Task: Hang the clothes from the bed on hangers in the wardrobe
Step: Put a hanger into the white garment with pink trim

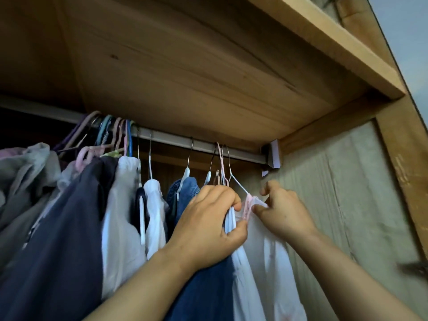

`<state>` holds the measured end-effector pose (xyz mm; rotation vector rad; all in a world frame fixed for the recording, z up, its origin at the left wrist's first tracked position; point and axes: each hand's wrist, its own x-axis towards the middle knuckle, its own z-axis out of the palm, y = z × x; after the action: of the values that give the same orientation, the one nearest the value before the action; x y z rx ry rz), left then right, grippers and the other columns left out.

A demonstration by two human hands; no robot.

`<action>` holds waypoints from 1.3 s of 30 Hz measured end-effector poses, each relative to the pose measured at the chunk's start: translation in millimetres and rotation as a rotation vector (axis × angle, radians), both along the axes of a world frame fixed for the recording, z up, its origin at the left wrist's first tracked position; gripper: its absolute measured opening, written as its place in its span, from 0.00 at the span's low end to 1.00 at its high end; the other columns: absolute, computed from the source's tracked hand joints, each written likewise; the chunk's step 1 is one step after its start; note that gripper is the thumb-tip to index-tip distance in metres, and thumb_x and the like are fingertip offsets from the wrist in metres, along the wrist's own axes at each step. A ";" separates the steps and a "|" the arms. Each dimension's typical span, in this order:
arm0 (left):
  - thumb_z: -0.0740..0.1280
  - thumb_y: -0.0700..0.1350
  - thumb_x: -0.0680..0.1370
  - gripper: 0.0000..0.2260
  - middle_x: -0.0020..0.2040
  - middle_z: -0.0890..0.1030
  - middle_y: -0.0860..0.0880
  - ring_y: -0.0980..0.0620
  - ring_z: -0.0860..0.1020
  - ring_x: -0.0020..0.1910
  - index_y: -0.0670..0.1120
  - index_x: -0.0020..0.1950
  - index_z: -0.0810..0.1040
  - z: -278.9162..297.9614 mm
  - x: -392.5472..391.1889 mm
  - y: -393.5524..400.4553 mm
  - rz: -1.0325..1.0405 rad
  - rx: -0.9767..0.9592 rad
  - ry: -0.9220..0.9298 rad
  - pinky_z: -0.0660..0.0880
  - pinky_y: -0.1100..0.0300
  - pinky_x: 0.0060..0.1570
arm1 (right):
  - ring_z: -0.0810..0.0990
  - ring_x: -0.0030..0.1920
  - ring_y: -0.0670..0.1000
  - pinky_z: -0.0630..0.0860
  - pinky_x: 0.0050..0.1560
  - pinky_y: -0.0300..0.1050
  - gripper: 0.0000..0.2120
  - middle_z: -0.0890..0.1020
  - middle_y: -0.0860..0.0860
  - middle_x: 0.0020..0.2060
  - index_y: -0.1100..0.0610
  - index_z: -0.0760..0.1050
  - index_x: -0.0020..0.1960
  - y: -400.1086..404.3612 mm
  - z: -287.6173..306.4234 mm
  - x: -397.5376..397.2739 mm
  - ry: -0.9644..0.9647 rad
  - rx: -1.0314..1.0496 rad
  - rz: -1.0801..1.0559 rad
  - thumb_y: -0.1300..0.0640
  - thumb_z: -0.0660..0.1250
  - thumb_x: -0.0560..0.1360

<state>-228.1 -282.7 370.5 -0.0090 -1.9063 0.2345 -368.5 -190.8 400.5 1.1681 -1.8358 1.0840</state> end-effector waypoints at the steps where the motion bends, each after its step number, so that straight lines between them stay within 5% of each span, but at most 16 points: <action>1: 0.58 0.57 0.70 0.11 0.47 0.73 0.57 0.57 0.70 0.52 0.51 0.45 0.70 -1.7 -0.7 -1.9 -0.011 -0.009 0.020 0.69 0.59 0.52 | 0.77 0.50 0.58 0.72 0.45 0.46 0.12 0.79 0.54 0.45 0.55 0.70 0.53 -4.9 3.7 -0.9 -0.013 0.009 -0.022 0.51 0.67 0.73; 7: 0.62 0.55 0.69 0.10 0.46 0.74 0.56 0.55 0.72 0.49 0.51 0.45 0.71 -4.1 -0.1 -17.4 -0.085 0.003 0.008 0.71 0.55 0.50 | 0.80 0.37 0.58 0.78 0.42 0.54 0.07 0.82 0.62 0.38 0.63 0.80 0.41 -29.2 4.3 -11.3 -0.319 -0.084 0.256 0.58 0.72 0.69; 12: 0.62 0.55 0.68 0.10 0.46 0.73 0.56 0.54 0.72 0.49 0.51 0.44 0.71 -5.2 -0.4 -21.2 -0.106 -0.015 0.002 0.71 0.54 0.50 | 0.78 0.33 0.55 0.79 0.38 0.48 0.05 0.81 0.64 0.37 0.68 0.78 0.47 -33.6 -1.4 -7.4 -0.542 -0.157 0.594 0.70 0.68 0.71; 20: 0.60 0.57 0.67 0.11 0.47 0.72 0.57 0.56 0.70 0.50 0.53 0.44 0.69 -6.5 1.6 -26.2 -0.103 -0.039 0.004 0.69 0.58 0.52 | 0.80 0.36 0.53 0.79 0.47 0.53 0.07 0.83 0.56 0.32 0.62 0.78 0.35 -37.7 -5.3 -11.3 -0.356 -0.361 0.448 0.69 0.67 0.70; 27: 0.60 0.60 0.69 0.12 0.47 0.73 0.59 0.58 0.70 0.50 0.54 0.45 0.71 -6.1 1.3 -26.3 -0.075 -0.035 -0.007 0.66 0.65 0.51 | 0.79 0.34 0.47 0.75 0.40 0.45 0.12 0.82 0.46 0.29 0.53 0.77 0.30 1.1 -11.2 -9.1 -0.181 -0.310 0.302 0.65 0.69 0.70; 31: 0.62 0.57 0.70 0.11 0.50 0.78 0.55 0.58 0.71 0.52 0.52 0.44 0.77 -6.4 1.7 -14.5 -0.055 -0.104 0.086 0.59 0.71 0.57 | 0.68 0.25 0.41 0.65 0.29 0.35 0.12 0.77 0.45 0.23 0.55 0.77 0.30 54.2 -35.6 -1.3 -0.134 -0.344 0.245 0.65 0.71 0.70; 35: 0.71 0.40 0.67 0.13 0.58 0.80 0.45 0.47 0.75 0.61 0.45 0.51 0.82 -11.5 -12.8 20.2 0.122 -0.317 0.189 0.58 0.51 0.68 | 0.67 0.25 0.41 0.63 0.26 0.33 0.10 0.77 0.45 0.23 0.57 0.76 0.32 118.3 -66.3 21.4 -0.086 -0.362 0.190 0.65 0.72 0.69; 39: 0.77 0.33 0.60 0.28 0.59 0.79 0.40 0.42 0.78 0.59 0.37 0.59 0.78 -30.0 -45.5 76.6 0.020 -0.253 0.053 0.72 0.49 0.60 | 0.75 0.30 0.37 0.68 0.34 0.28 0.12 0.81 0.43 0.29 0.56 0.76 0.31 175.5 -93.5 49.7 -0.089 -0.347 0.184 0.67 0.72 0.69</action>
<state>-273.6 -206.1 340.4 -0.1516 -1.8141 0.4836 -318.8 -15.3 307.0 1.1082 -1.5446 1.5113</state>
